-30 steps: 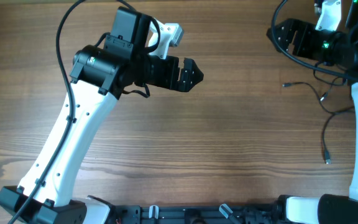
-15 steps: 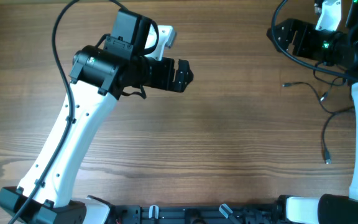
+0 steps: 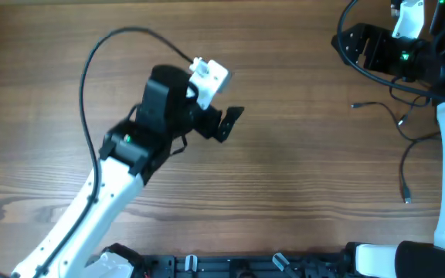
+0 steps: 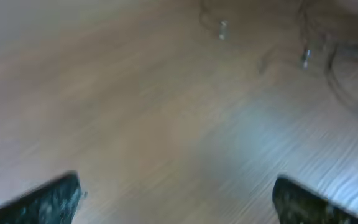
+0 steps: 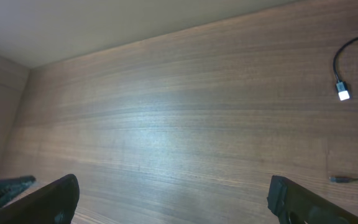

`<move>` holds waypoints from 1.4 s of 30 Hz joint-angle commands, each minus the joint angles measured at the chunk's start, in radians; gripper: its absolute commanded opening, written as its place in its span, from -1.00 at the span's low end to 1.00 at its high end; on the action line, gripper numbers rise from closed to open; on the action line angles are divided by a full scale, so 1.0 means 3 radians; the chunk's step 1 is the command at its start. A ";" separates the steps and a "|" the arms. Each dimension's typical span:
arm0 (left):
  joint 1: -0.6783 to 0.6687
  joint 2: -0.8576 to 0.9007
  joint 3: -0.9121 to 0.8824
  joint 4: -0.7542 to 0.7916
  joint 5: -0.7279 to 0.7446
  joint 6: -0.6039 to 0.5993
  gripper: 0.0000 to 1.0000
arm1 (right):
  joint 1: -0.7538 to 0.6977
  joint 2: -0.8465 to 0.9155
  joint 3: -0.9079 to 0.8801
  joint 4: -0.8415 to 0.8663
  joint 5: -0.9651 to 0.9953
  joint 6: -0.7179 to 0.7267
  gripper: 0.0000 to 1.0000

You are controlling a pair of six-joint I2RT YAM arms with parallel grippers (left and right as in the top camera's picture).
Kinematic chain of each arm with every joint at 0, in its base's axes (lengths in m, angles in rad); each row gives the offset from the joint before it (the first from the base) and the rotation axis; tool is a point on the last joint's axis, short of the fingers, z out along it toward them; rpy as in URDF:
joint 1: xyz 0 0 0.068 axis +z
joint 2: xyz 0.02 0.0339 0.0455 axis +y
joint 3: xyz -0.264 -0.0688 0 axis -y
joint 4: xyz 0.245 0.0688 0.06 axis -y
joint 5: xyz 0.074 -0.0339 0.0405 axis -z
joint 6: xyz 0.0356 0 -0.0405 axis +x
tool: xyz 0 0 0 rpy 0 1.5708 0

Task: Untangle cables

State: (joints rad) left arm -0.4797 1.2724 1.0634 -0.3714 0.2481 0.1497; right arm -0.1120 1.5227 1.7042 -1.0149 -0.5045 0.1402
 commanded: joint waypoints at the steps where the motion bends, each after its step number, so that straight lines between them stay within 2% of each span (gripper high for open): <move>1: 0.0038 -0.0516 -0.0793 0.0913 0.0081 0.0076 1.00 | 0.0008 -0.0027 0.0013 0.0003 -0.0029 -0.0019 1.00; 7: 0.0226 -0.1088 -0.1564 0.1708 0.0221 0.0076 1.00 | 0.0008 -0.0027 0.0013 0.0003 -0.0029 -0.0020 1.00; 13: 0.0647 -0.1784 -0.2429 0.2684 0.0559 0.0076 1.00 | 0.0008 -0.0027 0.0013 0.0003 -0.0029 -0.0019 0.99; 19: 0.0855 -0.2136 -0.3076 0.3520 0.0595 0.0078 1.00 | 0.0008 -0.0027 0.0013 0.0003 -0.0029 -0.0019 0.99; 24: 0.1002 -0.2316 -0.3460 0.4022 0.0595 0.0076 1.00 | 0.0008 -0.0027 0.0013 0.0003 -0.0029 -0.0022 1.00; 34: 0.1158 -0.2786 -0.3526 0.3780 0.0655 0.0079 1.00 | 0.0008 -0.0027 0.0013 0.0003 -0.0029 -0.0020 0.99; 42: 0.1264 -0.3199 -0.3526 0.2885 -0.0114 0.0050 1.00 | 0.0008 -0.0027 0.0013 0.0003 -0.0029 -0.0020 0.99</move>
State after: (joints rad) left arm -0.1188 0.3561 0.0090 0.5583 0.3428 0.1604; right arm -0.1120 1.5227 1.7042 -1.0168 -0.5045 0.1402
